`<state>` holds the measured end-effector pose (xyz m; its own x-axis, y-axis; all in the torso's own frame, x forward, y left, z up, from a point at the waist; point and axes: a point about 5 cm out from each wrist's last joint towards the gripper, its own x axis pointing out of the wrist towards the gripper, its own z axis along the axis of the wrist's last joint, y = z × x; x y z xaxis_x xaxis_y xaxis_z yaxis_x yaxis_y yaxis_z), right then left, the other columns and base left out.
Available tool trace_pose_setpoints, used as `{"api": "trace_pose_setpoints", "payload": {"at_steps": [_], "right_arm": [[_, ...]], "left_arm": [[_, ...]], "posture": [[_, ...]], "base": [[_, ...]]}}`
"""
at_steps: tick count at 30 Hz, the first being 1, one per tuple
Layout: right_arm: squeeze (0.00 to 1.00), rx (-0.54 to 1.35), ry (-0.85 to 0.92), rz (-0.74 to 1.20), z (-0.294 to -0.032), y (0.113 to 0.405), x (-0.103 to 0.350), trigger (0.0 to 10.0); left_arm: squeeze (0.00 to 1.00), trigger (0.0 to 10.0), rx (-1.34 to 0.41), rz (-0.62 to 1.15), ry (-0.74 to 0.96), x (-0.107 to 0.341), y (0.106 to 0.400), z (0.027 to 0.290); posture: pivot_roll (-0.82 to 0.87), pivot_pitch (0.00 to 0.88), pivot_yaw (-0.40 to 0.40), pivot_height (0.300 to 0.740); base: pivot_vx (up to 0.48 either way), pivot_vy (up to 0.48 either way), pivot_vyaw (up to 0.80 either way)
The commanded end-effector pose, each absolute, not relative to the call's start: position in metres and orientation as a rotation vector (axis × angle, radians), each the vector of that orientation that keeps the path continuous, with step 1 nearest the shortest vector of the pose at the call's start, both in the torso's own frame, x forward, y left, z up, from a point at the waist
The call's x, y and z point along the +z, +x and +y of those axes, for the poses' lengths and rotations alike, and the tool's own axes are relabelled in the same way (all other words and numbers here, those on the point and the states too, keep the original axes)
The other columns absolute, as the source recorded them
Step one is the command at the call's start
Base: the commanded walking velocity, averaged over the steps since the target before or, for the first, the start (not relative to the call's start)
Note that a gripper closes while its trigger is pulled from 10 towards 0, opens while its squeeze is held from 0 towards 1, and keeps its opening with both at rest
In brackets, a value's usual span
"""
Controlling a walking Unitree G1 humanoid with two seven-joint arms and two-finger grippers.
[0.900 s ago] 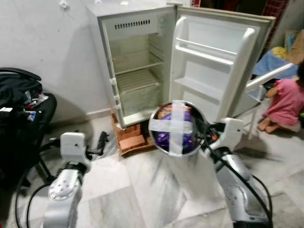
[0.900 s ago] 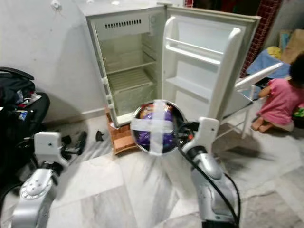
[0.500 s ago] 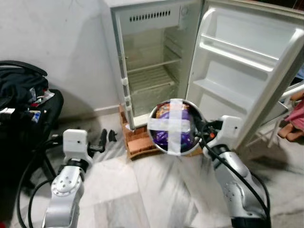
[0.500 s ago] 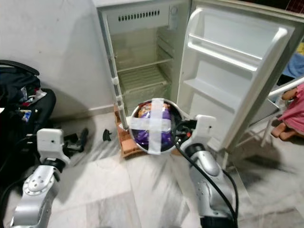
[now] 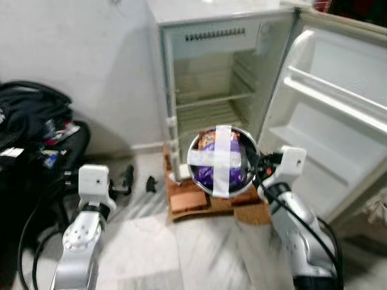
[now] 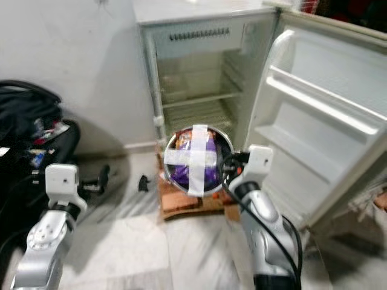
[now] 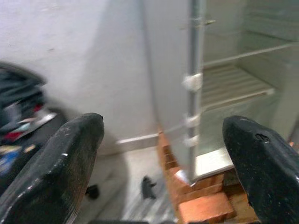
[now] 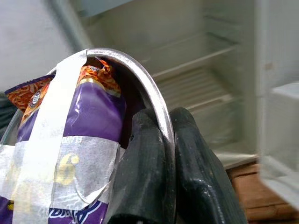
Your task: Restocking fridge
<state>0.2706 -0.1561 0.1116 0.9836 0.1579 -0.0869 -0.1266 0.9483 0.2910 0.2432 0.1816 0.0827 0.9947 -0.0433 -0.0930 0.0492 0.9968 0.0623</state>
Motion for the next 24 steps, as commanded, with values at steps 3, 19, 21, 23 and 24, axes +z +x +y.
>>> {"api": "trace_pose_setpoints", "payload": {"at_steps": [3,19,21,23,24], "right_arm": [[0.0,0.121,0.276,0.077,-0.1637,0.2724,0.1181,10.0],[0.0,0.117,0.269,0.083,-0.1633,0.2727,0.1165,10.0],[0.0,0.117,0.269,0.084,-0.1629,0.2728,0.1162,10.0],[0.0,0.118,0.268,0.084,-0.1625,0.2732,0.1163,10.0],[0.0,0.118,0.268,0.084,-0.1625,0.2732,0.1163,10.0]], "left_arm": [[0.0,10.0,-0.063,0.087,0.059,0.0835,0.2446,0.1762],[0.0,10.0,-0.058,0.094,0.047,0.0825,0.2457,0.1762],[0.0,10.0,-0.06,0.094,0.049,0.0825,0.2459,0.1759],[0.0,10.0,-0.06,0.094,0.049,0.0826,0.2463,0.176],[0.0,10.0,-0.06,0.094,0.049,0.0826,0.2463,0.176]], "posture": [[0.04,0.0,0.016,0.74],[0.04,0.0,0.018,0.74],[0.04,0.0,0.017,0.74],[0.04,0.0,0.017,0.74],[0.04,0.0,0.017,0.74]], "base": [[0.48,0.0,0.0],[0.468,0.0,0.0],[0.461,0.0,0.0],[0.459,0.0,0.0],[0.461,0.0,0.0]]}}
